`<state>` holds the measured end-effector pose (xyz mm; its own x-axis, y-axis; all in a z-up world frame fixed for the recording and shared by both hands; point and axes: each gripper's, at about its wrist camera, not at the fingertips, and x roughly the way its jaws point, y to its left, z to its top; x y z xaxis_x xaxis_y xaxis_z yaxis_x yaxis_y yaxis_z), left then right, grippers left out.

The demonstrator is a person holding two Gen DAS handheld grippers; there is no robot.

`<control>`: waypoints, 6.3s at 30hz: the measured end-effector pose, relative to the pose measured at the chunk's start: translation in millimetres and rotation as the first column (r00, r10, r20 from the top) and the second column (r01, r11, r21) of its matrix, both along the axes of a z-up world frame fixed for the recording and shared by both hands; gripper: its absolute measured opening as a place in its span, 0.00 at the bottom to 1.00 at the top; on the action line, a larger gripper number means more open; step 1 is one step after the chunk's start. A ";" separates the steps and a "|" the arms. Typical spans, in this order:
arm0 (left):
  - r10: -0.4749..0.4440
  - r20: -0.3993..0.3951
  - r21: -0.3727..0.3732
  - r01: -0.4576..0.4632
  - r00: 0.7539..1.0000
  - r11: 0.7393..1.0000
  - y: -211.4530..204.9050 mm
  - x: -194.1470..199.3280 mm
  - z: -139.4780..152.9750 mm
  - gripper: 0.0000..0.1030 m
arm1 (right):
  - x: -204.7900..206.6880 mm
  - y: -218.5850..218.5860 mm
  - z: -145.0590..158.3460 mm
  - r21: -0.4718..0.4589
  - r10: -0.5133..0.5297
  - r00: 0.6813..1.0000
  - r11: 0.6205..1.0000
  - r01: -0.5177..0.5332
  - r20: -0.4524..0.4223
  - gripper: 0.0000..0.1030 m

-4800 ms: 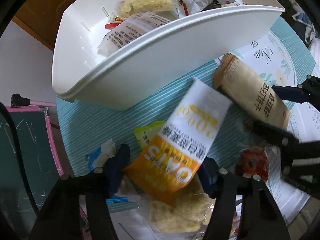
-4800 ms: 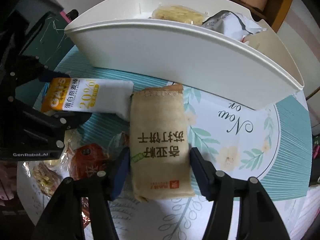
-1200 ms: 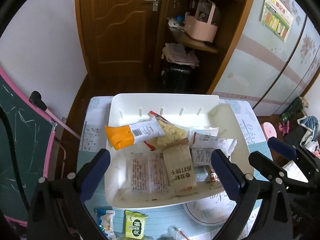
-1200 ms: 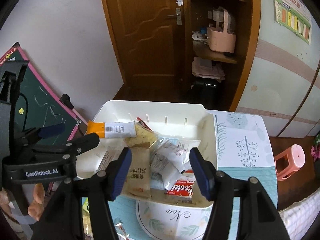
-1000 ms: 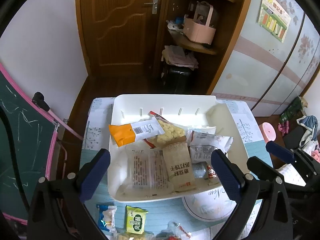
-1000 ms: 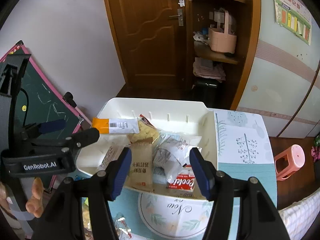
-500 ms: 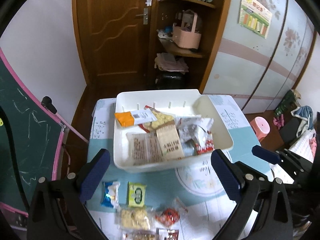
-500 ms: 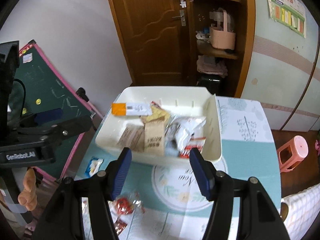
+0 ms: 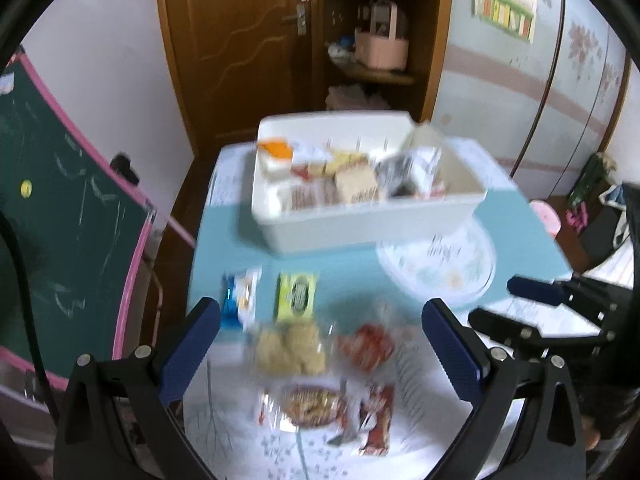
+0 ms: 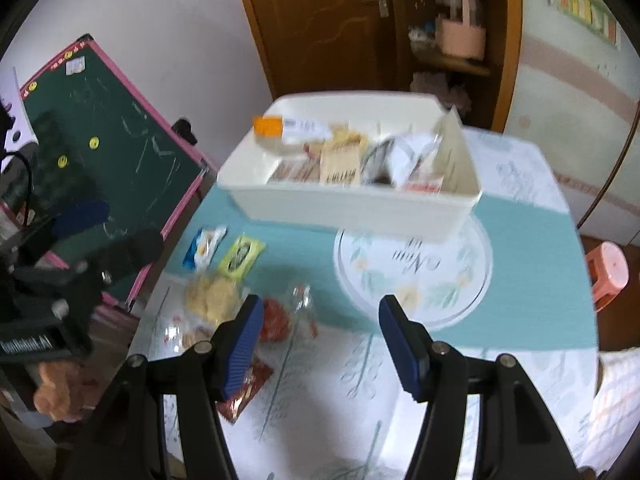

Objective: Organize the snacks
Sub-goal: 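Withdraw both open tools from the tray toward the snacks on the cloth, then grasp the clear nut cracker bag with left tool while right tool grasps red candy, then release the cracker bag into the tray while the right tool releases the red candy, then withdraw both open tools from the tray toward the remaining snacks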

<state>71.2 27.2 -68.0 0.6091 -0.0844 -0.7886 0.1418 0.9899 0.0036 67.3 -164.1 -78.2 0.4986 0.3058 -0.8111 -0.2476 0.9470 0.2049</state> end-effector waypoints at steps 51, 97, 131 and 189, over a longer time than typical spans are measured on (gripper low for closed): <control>0.026 -0.297 -0.153 -0.075 0.955 0.985 32.1 -0.8 -135.5 0.42 | 31.2 68.6 -111.4 -0.062 0.110 0.980 0.991 -0.122 -0.166 0.56; -0.031 0.152 0.034 0.026 0.988 0.999 -41.4 180.3 147.2 0.42 | 139.8 -41.6 158.1 0.125 -0.225 0.913 0.973 0.193 0.340 0.55; 0.012 0.103 0.022 -0.014 0.995 1.000 -22.9 152.9 79.3 0.94 | 127.6 -11.4 101.5 -0.065 -0.116 0.958 0.988 0.137 0.263 0.60; 0.217 -0.039 0.007 -0.217 0.975 0.976 85.2 -37.0 -77.6 0.94 | -34.3 77.6 -95.1 -0.074 0.058 0.967 0.994 -0.078 -0.247 0.60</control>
